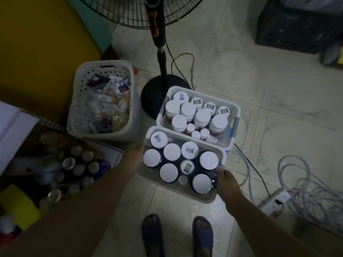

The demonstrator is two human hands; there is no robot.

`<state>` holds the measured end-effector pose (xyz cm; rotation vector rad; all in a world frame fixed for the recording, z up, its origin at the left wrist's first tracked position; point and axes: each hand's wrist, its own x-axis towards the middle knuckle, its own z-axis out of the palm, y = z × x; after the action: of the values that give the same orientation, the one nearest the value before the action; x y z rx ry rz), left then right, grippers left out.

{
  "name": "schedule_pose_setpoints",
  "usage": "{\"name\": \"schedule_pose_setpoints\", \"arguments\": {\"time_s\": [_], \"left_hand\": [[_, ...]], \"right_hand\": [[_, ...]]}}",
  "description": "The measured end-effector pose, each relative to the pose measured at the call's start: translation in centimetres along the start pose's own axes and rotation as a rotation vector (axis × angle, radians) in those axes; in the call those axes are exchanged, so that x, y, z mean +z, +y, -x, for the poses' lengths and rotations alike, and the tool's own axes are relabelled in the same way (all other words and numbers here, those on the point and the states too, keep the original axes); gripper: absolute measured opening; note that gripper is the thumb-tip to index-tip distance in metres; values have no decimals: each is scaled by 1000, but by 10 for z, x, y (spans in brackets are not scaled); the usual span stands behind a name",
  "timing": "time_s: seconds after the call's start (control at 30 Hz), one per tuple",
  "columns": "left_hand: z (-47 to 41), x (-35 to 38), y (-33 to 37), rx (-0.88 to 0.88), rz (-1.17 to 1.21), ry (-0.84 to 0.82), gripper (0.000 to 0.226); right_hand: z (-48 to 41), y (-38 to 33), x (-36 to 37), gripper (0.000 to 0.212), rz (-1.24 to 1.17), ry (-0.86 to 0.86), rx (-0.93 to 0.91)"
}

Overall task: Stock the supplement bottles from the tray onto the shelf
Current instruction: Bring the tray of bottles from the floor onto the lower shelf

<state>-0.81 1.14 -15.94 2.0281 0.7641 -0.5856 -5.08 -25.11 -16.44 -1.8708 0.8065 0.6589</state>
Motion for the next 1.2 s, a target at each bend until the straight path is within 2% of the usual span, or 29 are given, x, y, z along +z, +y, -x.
{"name": "schedule_pose_setpoints", "arguments": {"time_s": [0.1,0.17,0.27,0.47,0.6,0.67,0.73,0.83,0.9,0.97,1.07,1.13,1.2], "left_hand": [[-1,-1,1,-31,56,69,31],[-1,-2,0,-36,116,64,23],[13,-9,-2,-45,105,88,35],[65,-39,-10,-113,223,135,42],[116,-77,-19,-147,314,160,42],[145,-98,-25,-159,417,205,44],[177,-122,-30,-188,521,262,35],[228,-156,-45,-225,599,299,25],[262,-175,-62,-228,681,379,28],[299,-193,-77,-228,762,491,31],[348,-224,-99,-228,783,659,34],[373,-243,-118,-230,790,748,45],[393,-268,-138,-243,804,809,46]], "right_hand": [[-4,1,0,41,-27,50,-46],[-2,-3,0,37,-91,38,-15],[7,-6,-1,38,-54,29,-12],[43,-14,-6,43,113,-26,-79],[74,-53,-13,42,258,-84,-223],[91,-82,-13,36,322,-145,-314],[110,-113,-9,27,348,-210,-400],[145,-151,11,36,396,-282,-534],[176,-172,30,46,427,-319,-607],[211,-187,50,45,412,-387,-614],[259,-200,79,43,408,-516,-586],[293,-198,98,40,445,-614,-560],[320,-188,121,42,420,-697,-478]]}}
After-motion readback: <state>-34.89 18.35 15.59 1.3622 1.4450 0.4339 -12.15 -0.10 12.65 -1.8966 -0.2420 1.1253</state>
